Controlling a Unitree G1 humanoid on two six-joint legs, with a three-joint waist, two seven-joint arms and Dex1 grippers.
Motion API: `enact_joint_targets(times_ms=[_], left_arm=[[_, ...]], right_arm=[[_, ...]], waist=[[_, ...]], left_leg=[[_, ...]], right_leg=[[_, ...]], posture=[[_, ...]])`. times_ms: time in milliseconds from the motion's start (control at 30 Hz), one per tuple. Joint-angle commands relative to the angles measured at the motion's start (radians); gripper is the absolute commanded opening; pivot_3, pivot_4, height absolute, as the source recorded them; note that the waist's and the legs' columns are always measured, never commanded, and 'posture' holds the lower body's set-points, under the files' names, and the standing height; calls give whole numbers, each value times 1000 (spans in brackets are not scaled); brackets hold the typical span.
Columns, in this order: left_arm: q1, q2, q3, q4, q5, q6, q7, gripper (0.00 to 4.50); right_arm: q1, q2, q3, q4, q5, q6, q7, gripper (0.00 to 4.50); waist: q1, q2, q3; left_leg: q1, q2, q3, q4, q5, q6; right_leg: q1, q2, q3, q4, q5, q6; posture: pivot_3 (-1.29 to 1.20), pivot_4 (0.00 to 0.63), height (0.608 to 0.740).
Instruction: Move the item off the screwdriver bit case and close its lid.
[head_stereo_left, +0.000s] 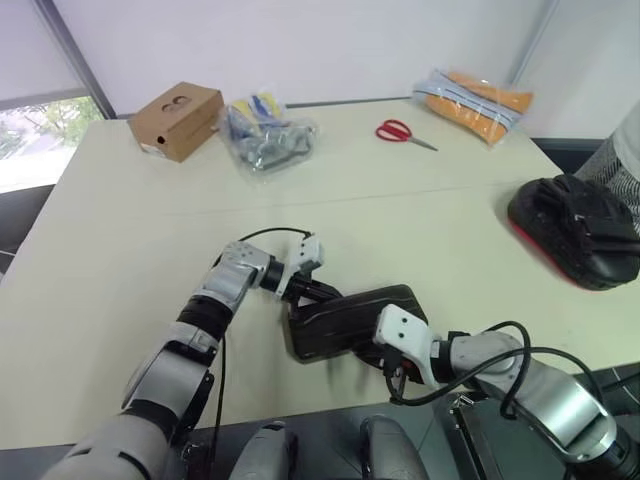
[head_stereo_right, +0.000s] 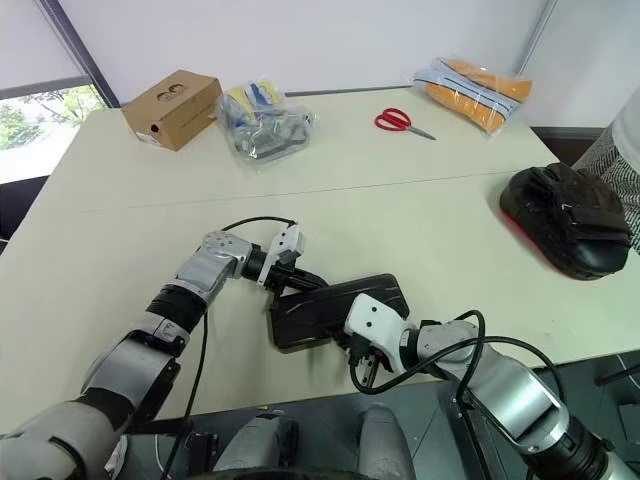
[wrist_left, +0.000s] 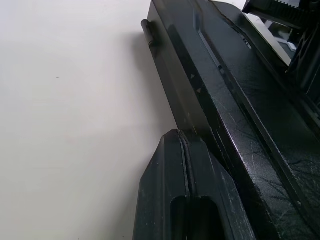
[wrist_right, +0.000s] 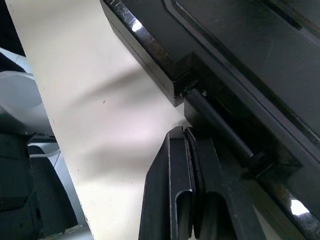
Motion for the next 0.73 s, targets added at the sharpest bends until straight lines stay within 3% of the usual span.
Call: enact_joint_targets(times_ms=[33,367,500,733], left_arm=[[17,14,-3,-35,-28,46,-69,0],[14,153,139,-255,-162,234,-68,0],[48,271,195,-418,-279,366,-81,0],[117,407,253,-598,-351,473,-53,0]], right_arm=[[-8,-36,-120,-81,40,17,11,36],[-13,-149,-350,-163,182,51,104,36],[-55,-242,-486,-147,229,43,169,36],[-64,-341,-586,-93,251,2,239,36]], waist=[[-2,0,1],[-1,0,1],[-2,0,2],[-2,1,3]], left_leg=[[-1,0,-1,0,0,0],[-3,1,-3,0,0,0],[-4,1,-2,0,0,0],[-3,2,-2,0,0,1]], right_leg=[[-1,0,0,0,0,0],[-3,0,0,0,0,0],[-3,0,0,0,0,0],[-3,0,0,0,0,0]], posture=[[0,150,740],[0,150,740],[0,150,740],[0,150,740]])
